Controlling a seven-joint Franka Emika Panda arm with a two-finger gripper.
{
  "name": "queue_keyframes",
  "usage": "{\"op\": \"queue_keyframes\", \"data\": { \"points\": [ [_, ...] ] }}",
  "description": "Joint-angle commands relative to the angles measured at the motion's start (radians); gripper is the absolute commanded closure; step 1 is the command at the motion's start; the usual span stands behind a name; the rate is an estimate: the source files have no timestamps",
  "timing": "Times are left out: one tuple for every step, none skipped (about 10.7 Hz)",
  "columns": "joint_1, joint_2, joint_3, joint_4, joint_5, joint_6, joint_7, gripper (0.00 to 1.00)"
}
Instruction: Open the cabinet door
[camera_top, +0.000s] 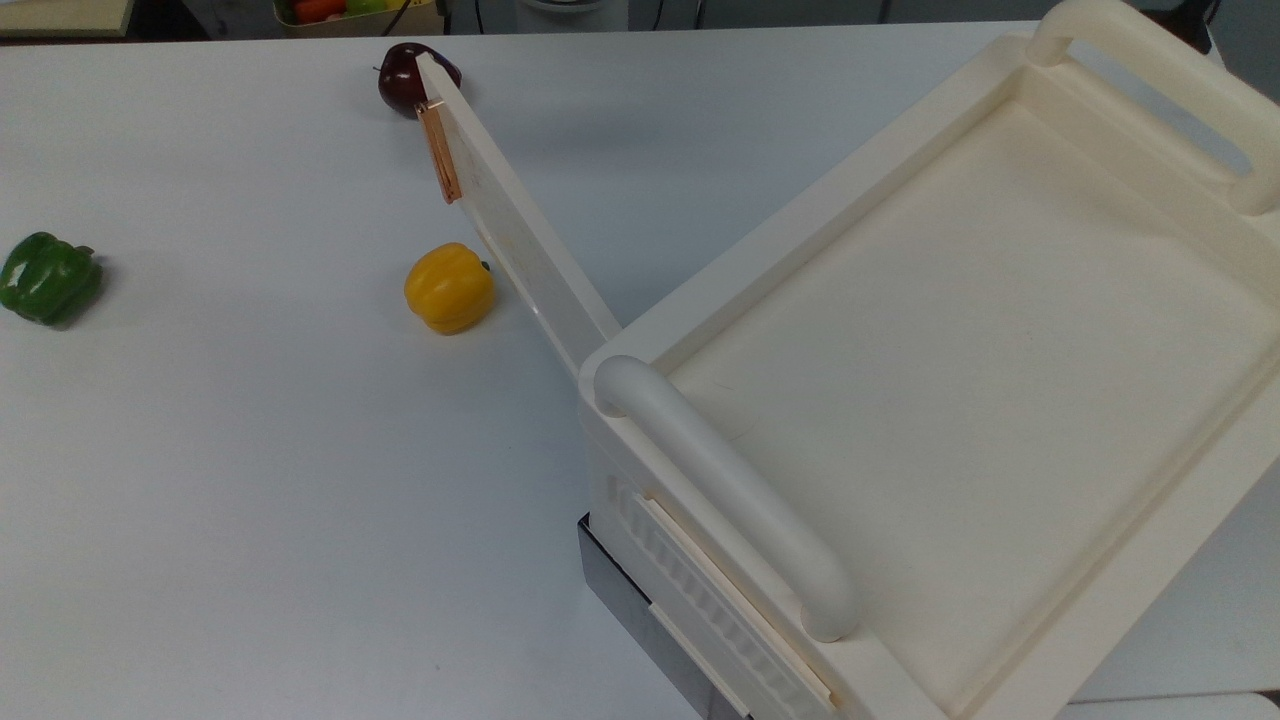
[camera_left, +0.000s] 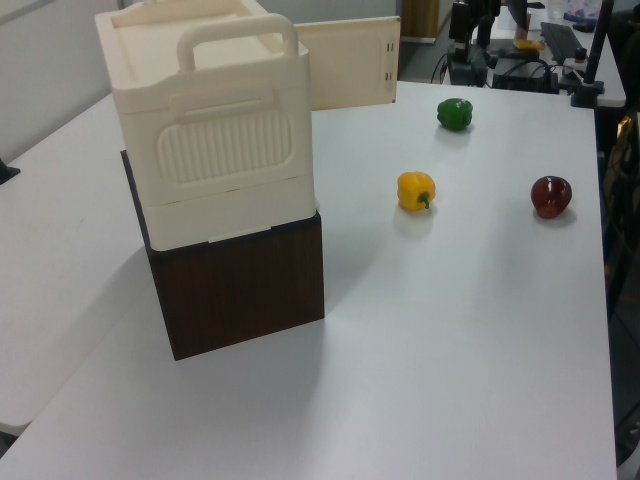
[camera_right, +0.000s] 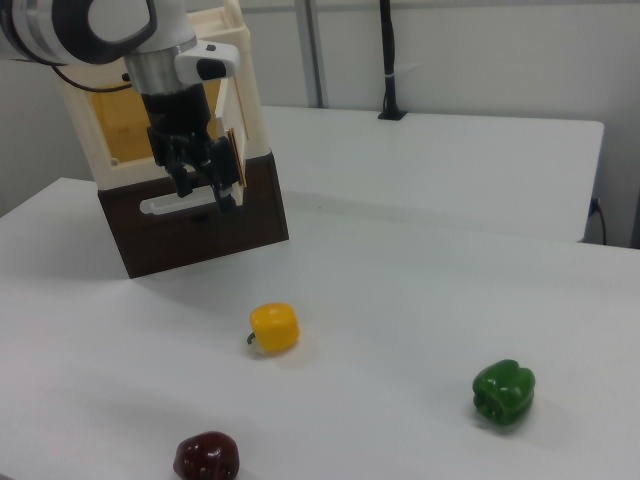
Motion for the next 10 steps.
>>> {"op": "queue_keyframes", "data": {
  "points": [
    [0.007, 0.005, -0.005, 0.016, 0.019, -0.012, -0.018, 0.0],
    [0.009, 0.005, -0.003, 0.018, 0.02, -0.019, -0.018, 0.0],
    [0.01, 0.005, 0.003, 0.015, 0.019, -0.02, -0.018, 0.0],
    [0.009, 0.007, 0.005, 0.016, 0.019, -0.019, -0.017, 0.0],
    [0.01, 0.007, 0.005, 0.015, 0.019, -0.019, -0.017, 0.0],
    [0.009, 0.007, 0.005, 0.015, 0.019, -0.019, -0.018, 0.0],
    [0.007, 0.007, 0.005, 0.015, 0.019, -0.014, -0.018, 0.0],
    [0.003, 0.008, 0.003, 0.016, 0.019, -0.008, -0.018, 0.0],
    [0.0, 0.01, 0.003, 0.016, 0.017, -0.006, -0.021, 0.0],
    [0.001, 0.01, 0.003, 0.016, 0.017, -0.008, -0.021, 0.0]
  ]
}}
